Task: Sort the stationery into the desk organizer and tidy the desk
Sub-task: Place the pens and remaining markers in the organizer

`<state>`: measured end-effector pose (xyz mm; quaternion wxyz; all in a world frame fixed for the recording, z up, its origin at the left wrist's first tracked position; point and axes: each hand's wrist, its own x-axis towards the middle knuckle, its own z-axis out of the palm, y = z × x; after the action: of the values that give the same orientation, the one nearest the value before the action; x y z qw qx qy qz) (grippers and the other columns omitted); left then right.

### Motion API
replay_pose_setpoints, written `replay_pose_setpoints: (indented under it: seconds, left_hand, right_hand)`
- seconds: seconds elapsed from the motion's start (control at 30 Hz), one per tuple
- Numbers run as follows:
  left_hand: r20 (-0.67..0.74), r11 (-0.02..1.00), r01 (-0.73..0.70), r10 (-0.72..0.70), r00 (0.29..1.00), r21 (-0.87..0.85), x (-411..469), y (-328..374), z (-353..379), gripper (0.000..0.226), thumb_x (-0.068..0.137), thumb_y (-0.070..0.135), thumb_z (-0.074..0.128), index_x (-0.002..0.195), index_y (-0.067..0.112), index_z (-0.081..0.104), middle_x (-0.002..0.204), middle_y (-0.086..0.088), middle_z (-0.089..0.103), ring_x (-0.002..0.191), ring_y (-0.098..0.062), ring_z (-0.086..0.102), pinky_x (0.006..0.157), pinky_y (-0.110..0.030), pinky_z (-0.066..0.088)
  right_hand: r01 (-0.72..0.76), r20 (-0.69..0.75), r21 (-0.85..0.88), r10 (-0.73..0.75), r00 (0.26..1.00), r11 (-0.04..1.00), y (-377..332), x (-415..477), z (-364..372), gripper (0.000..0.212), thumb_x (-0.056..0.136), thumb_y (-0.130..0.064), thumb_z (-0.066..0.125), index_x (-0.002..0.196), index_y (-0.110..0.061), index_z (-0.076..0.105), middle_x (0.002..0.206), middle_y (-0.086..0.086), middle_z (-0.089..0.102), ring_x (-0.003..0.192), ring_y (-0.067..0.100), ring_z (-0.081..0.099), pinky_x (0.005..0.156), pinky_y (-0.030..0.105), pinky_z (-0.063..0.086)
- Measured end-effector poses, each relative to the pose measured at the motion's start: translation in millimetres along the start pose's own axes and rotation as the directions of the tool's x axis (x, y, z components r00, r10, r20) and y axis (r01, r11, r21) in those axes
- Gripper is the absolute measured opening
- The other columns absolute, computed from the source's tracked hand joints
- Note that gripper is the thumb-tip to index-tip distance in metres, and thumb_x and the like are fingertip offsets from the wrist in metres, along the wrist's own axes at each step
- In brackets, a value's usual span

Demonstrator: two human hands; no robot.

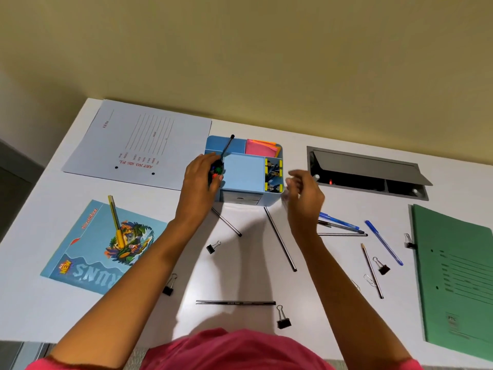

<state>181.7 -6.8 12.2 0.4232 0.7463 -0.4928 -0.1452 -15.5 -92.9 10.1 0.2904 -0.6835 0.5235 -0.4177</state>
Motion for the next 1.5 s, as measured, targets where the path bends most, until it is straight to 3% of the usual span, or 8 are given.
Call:
replay_pose_setpoints:
  seconds: [0.13,0.27,0.4,0.6,0.83,1.07,1.33,1.5]
  left_hand:
    - [0.000,1.000,0.002,-0.002,1.000,-0.009,-1.2,-1.3,2.1,0.042,0.092,0.007,0.056,0.133,0.012,0.048,0.138,-0.008,0.048,0.129,-0.023,0.042,0.105,-0.023,0.030]
    - [0.017,1.000,0.007,-0.006,1.000,-0.012,-1.6,-6.4,4.4,0.044,0.093,0.009,0.056,0.136,0.013,0.046,0.142,-0.008,0.044,0.133,-0.025,0.039,0.111,-0.036,0.034]
    - [0.019,1.000,0.005,-0.005,1.000,-0.013,-2.0,-7.0,4.0,0.046,0.092,0.008,0.056,0.136,0.011,0.045,0.143,-0.009,0.043,0.135,-0.026,0.037,0.112,-0.039,0.034]
    - [0.062,0.991,0.073,-0.066,0.996,-0.115,-5.2,-5.5,2.3,0.066,0.087,0.013,0.065,0.143,0.021,0.033,0.149,-0.004,0.037,0.140,-0.023,0.030,0.113,-0.039,0.031]
    - [0.008,0.946,0.192,-0.197,0.980,-0.261,-20.6,-4.9,3.0,0.083,0.084,0.016,0.070,0.148,0.020,0.019,0.152,-0.004,0.029,0.132,-0.008,0.032,0.091,0.007,0.026]
    - [0.082,0.876,0.425,-0.418,0.905,-0.229,-22.8,-21.5,10.6,0.073,0.088,0.026,0.064,0.148,0.015,0.024,0.152,-0.005,0.034,0.137,-0.024,0.036,0.108,-0.036,0.035]
    - [0.176,0.766,0.584,-0.557,0.812,-0.268,-13.5,-26.5,12.3,0.046,0.096,0.031,0.051,0.139,0.016,0.045,0.138,-0.008,0.052,0.127,-0.027,0.049,0.103,-0.040,0.040]
    - [0.219,0.696,0.614,-0.577,0.787,-0.372,-8.2,-30.5,8.9,0.035,0.096,0.024,0.048,0.130,0.018,0.055,0.130,-0.004,0.058,0.118,-0.021,0.052,0.095,-0.036,0.044]
  right_hand:
    - [-0.105,-0.034,-0.232,0.100,0.994,0.967,46.2,-17.9,-24.5,0.017,0.097,-0.008,0.048,0.097,-0.002,0.064,0.088,0.012,0.065,0.076,0.016,0.058,0.058,0.009,0.042]
    - [0.005,0.135,-0.365,0.048,0.990,0.931,74.0,-40.7,-30.8,0.015,0.089,-0.010,0.060,0.076,-0.002,0.063,0.072,0.013,0.065,0.062,0.025,0.060,0.051,0.035,0.051]
    - [-0.140,0.335,-0.479,0.328,0.883,0.867,80.1,-67.9,-24.4,0.023,0.082,-0.029,0.073,0.085,-0.009,0.061,0.080,0.002,0.058,0.073,0.015,0.052,0.067,0.023,0.039]
    - [-0.170,0.317,-0.533,0.382,0.868,0.829,73.5,-83.7,-18.7,0.015,0.087,-0.020,0.065,0.087,-0.006,0.058,0.084,0.006,0.056,0.077,0.017,0.050,0.067,0.025,0.041]
    - [-0.204,0.240,-0.445,0.336,0.911,0.872,49.6,-78.9,-31.4,0.015,0.085,-0.019,0.065,0.091,-0.009,0.055,0.081,0.004,0.060,0.073,0.019,0.056,0.064,0.029,0.046]
    - [-0.071,0.215,-0.313,0.143,0.966,0.947,10.5,-78.9,-31.2,0.011,0.088,-0.013,0.062,0.092,-0.013,0.052,0.069,-0.004,0.053,0.060,0.009,0.049,0.056,0.022,0.039]
    - [0.247,0.071,-0.040,-0.244,0.967,0.968,-42.5,-30.2,7.7,0.020,0.096,-0.015,0.049,0.093,0.002,0.060,0.066,0.004,0.053,0.055,0.012,0.048,0.051,0.023,0.045]
    - [0.141,0.211,0.066,-0.151,0.966,0.988,-75.2,3.6,47.4,0.025,0.100,-0.023,0.043,0.104,-0.006,0.060,0.086,0.004,0.061,0.078,0.018,0.062,0.066,0.034,0.054]
